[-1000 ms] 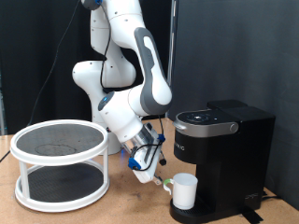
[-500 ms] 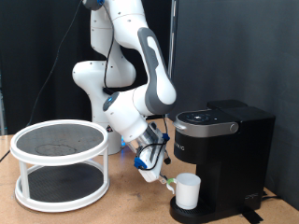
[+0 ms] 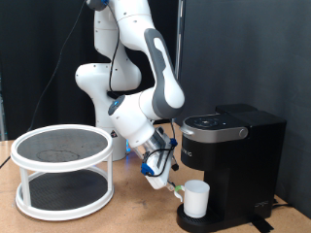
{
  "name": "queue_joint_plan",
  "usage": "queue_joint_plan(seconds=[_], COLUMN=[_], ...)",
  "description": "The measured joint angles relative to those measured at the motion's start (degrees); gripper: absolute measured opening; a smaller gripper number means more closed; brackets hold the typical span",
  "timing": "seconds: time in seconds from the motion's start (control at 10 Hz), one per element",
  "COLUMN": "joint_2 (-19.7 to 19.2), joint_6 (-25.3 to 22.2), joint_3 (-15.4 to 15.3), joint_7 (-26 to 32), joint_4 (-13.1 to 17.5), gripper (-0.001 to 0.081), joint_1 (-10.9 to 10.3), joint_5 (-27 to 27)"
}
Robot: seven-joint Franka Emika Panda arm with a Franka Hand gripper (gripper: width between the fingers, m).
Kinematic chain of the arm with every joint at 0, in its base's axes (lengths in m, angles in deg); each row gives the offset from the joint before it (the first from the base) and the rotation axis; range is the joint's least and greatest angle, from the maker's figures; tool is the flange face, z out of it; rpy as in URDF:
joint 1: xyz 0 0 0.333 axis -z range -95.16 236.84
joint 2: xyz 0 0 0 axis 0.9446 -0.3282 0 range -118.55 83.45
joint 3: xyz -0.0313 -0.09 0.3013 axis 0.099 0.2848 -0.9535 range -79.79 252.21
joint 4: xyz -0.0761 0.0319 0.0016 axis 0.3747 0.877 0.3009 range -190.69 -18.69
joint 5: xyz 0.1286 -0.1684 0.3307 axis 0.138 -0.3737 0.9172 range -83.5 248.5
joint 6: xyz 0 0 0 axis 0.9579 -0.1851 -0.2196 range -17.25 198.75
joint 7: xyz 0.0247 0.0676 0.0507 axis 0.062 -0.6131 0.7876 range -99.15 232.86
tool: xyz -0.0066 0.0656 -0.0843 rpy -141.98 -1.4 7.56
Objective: Make a cup of coffee with the keurig machine
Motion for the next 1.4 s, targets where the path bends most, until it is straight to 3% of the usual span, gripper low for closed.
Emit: queue_joint_plan(seconds=[0.8,1.2,1.4], joint_2=[-0.2,2.1,3.5], joint_6=[-0.1,-3.2,-3.4], joint_3=[0.0,1.0,1.3], joint_7=[0.1,5.4,5.0], joint_4=[0.2,-3.6,-5.0], gripper=[0.0734,0.0734,0.0734], joint_1=[0.0,2.0,2.6], joint_5=[0.0,1.1,-0.4])
